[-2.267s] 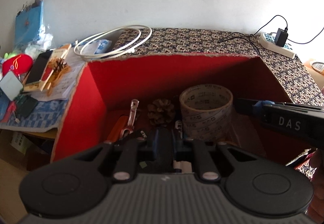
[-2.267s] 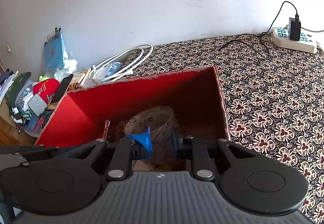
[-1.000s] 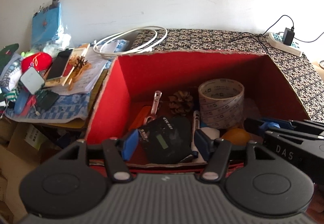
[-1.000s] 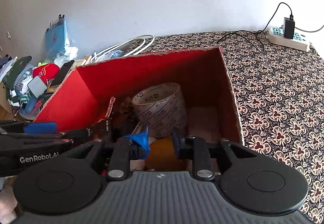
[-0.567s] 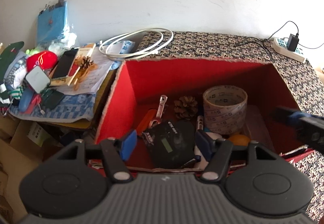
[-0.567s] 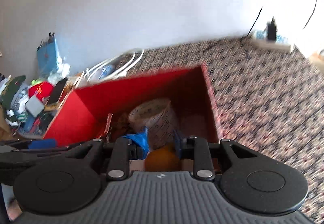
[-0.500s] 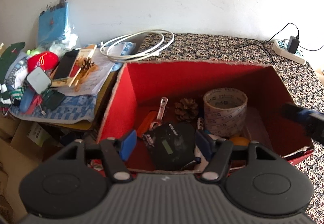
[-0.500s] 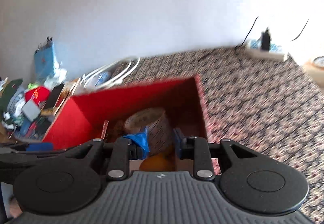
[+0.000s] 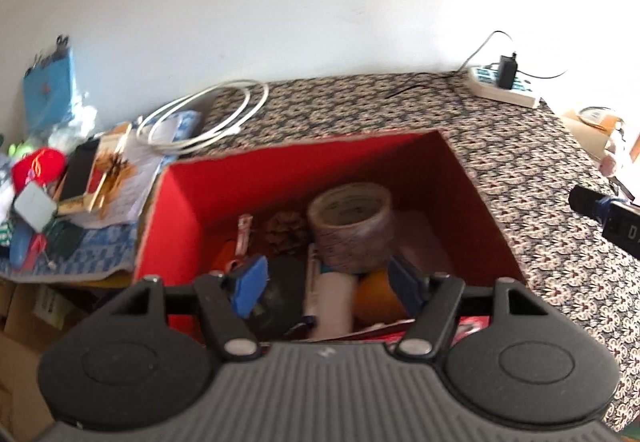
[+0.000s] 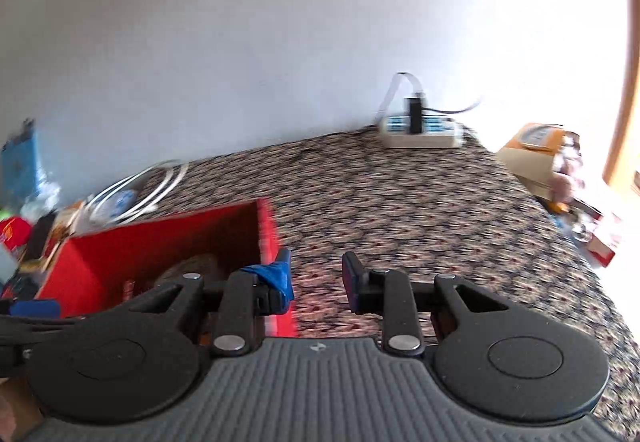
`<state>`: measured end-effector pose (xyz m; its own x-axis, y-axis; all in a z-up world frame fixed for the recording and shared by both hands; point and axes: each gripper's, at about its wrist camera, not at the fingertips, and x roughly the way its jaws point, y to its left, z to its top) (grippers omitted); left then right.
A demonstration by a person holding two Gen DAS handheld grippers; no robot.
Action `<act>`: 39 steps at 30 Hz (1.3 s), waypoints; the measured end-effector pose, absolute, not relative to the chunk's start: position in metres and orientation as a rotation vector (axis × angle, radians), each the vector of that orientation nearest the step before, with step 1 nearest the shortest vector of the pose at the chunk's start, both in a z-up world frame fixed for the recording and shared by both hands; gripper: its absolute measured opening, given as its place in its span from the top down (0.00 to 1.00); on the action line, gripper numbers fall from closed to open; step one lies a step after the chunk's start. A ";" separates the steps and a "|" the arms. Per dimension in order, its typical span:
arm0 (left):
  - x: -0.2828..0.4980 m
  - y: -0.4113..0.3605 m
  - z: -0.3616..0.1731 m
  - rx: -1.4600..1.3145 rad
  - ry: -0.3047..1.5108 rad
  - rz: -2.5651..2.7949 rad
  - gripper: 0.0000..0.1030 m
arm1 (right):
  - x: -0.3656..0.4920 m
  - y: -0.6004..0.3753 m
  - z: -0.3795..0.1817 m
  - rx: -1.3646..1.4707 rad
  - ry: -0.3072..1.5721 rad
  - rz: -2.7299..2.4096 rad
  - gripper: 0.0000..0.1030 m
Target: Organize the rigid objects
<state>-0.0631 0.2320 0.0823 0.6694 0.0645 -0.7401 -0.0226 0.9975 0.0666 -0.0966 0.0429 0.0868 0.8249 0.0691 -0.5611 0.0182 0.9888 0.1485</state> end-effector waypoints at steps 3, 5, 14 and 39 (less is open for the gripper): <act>-0.065 0.213 0.083 0.087 0.832 0.041 0.26 | -0.096 0.022 0.083 0.165 0.641 -0.043 0.90; -0.066 0.200 0.083 0.100 0.832 0.036 0.23 | -0.095 0.009 0.080 0.173 0.679 -0.061 0.90; -0.068 0.139 0.087 0.109 0.838 0.018 0.23 | -0.095 -0.043 0.073 0.203 0.722 -0.071 0.90; -0.035 0.025 0.036 0.121 1.016 0.019 0.23 | -0.071 -0.147 0.045 0.133 0.867 0.012 0.89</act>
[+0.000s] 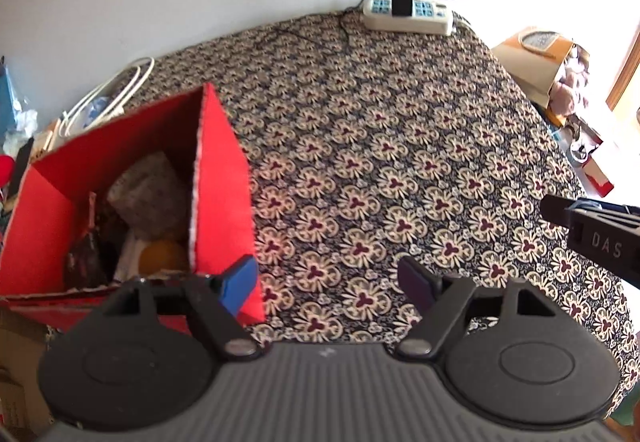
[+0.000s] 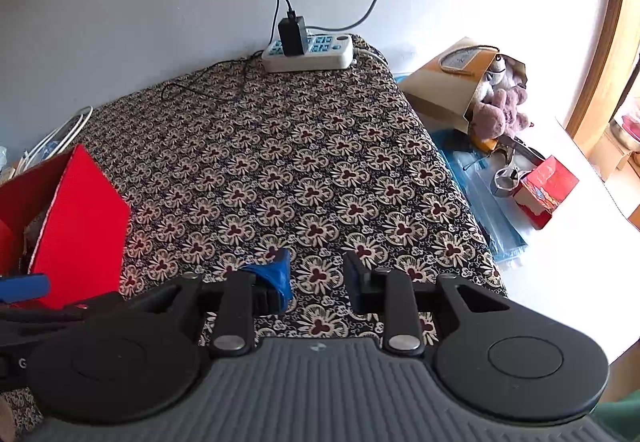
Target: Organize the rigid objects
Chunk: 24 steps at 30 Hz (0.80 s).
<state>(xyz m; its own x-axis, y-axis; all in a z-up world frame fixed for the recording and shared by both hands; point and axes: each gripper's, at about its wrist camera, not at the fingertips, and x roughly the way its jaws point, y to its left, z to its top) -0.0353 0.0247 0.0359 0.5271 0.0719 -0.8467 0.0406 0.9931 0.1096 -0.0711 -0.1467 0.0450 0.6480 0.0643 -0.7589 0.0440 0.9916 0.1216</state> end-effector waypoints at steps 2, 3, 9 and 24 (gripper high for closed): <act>-0.033 0.023 0.034 0.115 1.031 0.021 0.23 | -0.069 -0.151 0.043 0.135 0.879 0.021 0.89; -0.033 0.022 0.032 0.113 1.039 0.024 0.23 | -0.068 -0.152 0.041 0.136 0.887 0.027 0.89; -0.031 0.023 0.022 0.097 1.109 0.043 0.23 | -0.065 -0.157 0.034 0.151 0.935 0.063 0.89; -0.059 0.074 0.062 0.033 1.005 0.067 0.23 | -0.069 -0.120 0.052 0.107 0.949 0.200 0.88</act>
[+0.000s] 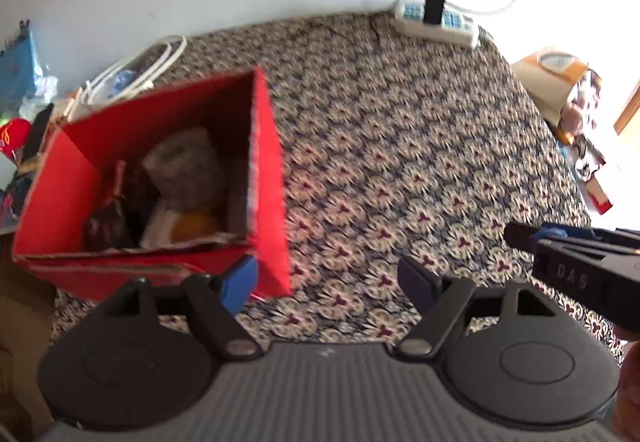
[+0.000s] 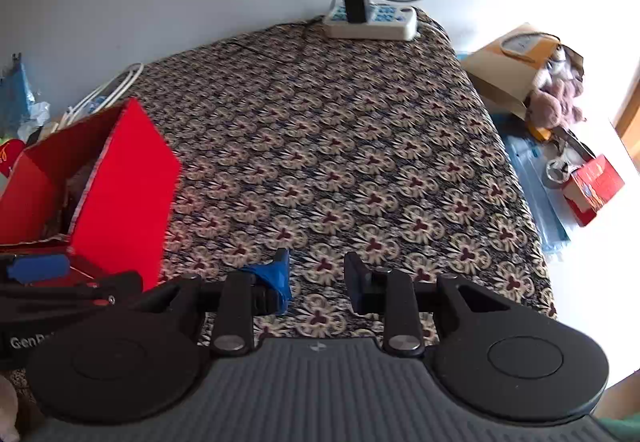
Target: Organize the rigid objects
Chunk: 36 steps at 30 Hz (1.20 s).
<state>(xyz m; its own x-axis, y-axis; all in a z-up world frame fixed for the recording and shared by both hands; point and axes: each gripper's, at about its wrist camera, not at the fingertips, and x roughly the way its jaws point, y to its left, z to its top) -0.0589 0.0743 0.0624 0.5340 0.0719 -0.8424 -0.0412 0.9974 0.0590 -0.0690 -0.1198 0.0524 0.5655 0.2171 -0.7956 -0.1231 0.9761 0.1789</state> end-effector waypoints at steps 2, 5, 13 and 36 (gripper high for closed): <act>-0.061 0.089 0.069 0.034 0.985 0.085 0.23 | -0.070 -0.108 0.059 0.111 0.944 0.202 0.88; -0.061 0.117 0.073 0.031 0.964 0.116 0.23 | -0.073 -0.089 0.068 0.129 0.945 0.211 0.88; -0.061 0.201 0.082 0.044 0.943 0.191 0.23 | -0.076 -0.019 0.092 0.124 0.897 0.263 0.88; -0.058 0.330 0.097 0.092 0.899 0.234 0.23 | -0.074 0.108 0.103 0.092 0.846 0.302 0.87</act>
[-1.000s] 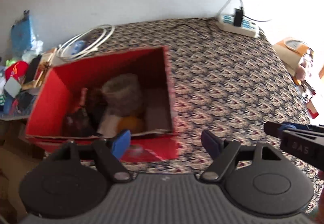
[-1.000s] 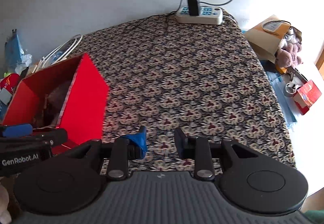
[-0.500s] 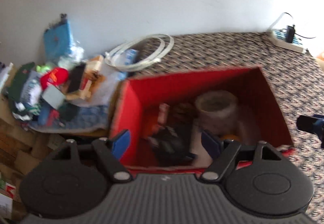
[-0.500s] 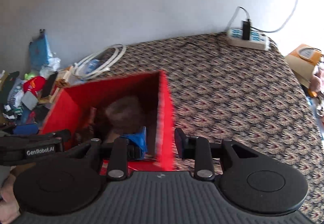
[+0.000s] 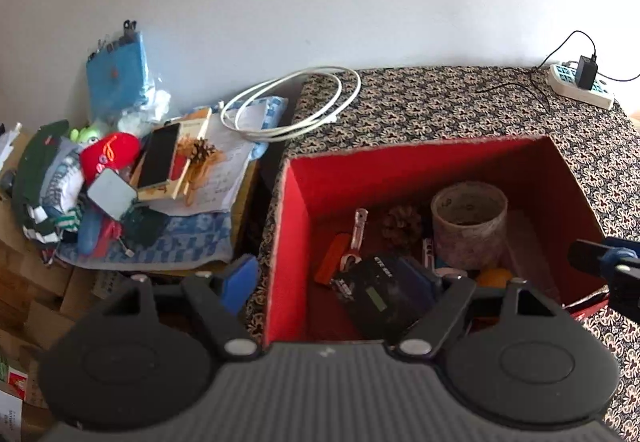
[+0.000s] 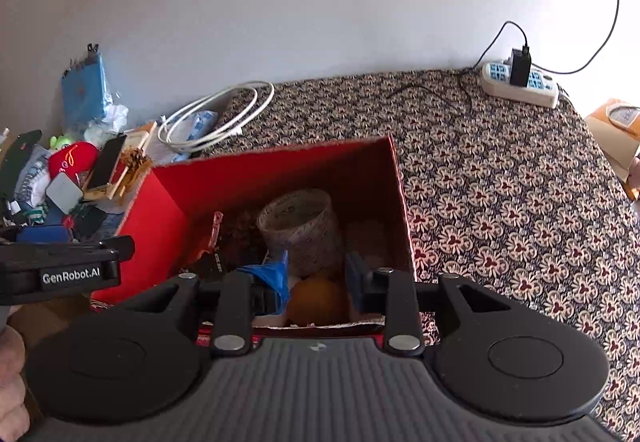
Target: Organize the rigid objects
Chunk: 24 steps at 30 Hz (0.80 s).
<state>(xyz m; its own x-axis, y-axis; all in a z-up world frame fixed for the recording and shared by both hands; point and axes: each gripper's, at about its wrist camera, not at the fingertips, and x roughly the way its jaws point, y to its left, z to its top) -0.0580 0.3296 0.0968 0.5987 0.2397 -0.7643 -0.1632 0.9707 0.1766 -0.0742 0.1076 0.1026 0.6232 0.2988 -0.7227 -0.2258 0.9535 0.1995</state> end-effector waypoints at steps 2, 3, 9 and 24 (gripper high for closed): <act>-0.056 0.328 0.093 0.090 0.903 0.235 0.22 | -0.072 0.110 0.100 0.096 0.850 0.292 0.87; -0.054 0.327 0.091 0.090 0.907 0.237 0.22 | -0.071 0.112 0.099 0.096 0.852 0.286 0.87; -0.042 0.328 0.077 0.062 0.938 0.233 0.23 | -0.062 0.116 0.094 0.073 0.844 0.271 0.86; -0.010 0.336 0.043 0.050 0.997 0.244 0.22 | -0.023 0.137 0.068 -0.003 0.871 0.320 0.86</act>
<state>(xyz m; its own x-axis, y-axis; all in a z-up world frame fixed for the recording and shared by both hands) -0.0102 0.3361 0.0426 0.5175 0.2265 -0.8252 -0.1808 0.9715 0.1533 -0.0229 0.1375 0.0678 0.5993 0.2742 -0.7521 -0.2770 0.9525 0.1265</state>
